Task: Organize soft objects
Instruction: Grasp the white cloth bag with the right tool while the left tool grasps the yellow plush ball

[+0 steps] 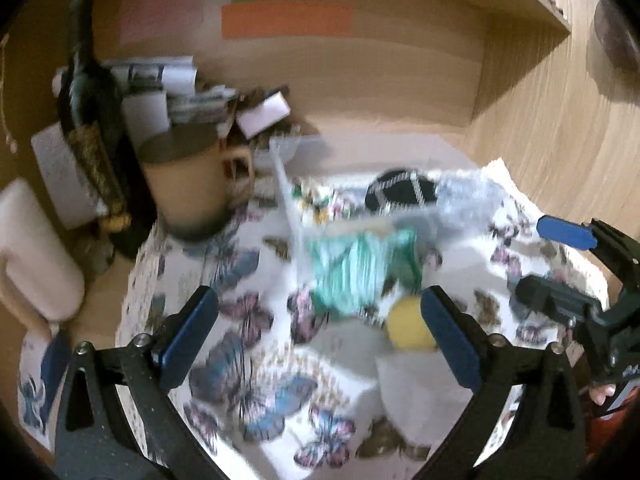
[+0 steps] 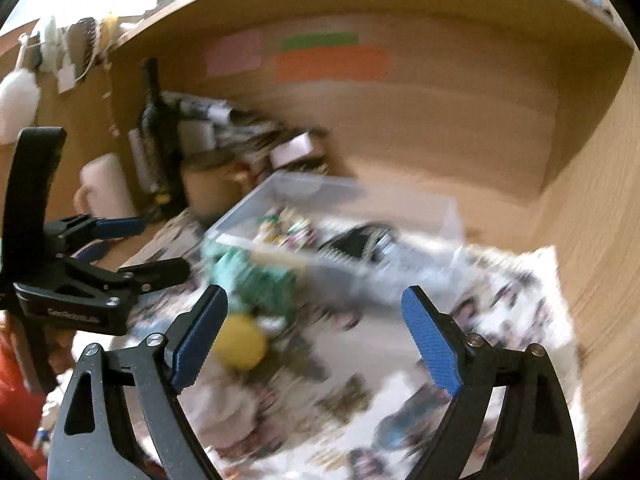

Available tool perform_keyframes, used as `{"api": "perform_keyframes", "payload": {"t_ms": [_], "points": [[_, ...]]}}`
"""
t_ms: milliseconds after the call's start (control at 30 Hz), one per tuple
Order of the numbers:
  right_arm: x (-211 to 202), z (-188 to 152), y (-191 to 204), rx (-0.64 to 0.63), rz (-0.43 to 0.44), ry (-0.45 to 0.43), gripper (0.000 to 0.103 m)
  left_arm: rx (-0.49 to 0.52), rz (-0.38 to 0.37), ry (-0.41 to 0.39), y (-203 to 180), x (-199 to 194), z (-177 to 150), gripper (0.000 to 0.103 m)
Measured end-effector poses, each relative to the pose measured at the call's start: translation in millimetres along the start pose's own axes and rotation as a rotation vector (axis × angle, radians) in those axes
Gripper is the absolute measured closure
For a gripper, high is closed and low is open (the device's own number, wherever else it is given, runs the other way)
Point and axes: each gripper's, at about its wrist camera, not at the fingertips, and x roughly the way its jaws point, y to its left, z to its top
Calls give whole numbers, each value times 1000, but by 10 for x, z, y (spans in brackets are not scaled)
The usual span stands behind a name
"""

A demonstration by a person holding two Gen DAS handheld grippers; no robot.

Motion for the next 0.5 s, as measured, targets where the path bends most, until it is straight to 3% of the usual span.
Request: {"api": "perform_keyframes", "payload": {"t_ms": [167,367,467,500], "points": [[84,-268,219,-7,69,78,15,11,26,31,23,10,-242,0],[379,-574,370,-21,130,210,18,-31,-4,75,79,101,-348,0],[431,-661,355,-7,160,244,52,-38,-20,84,63,147,-368,0],[426,-675,349,-2,173,249,57,-44,-32,84,52,163,-368,0]]}}
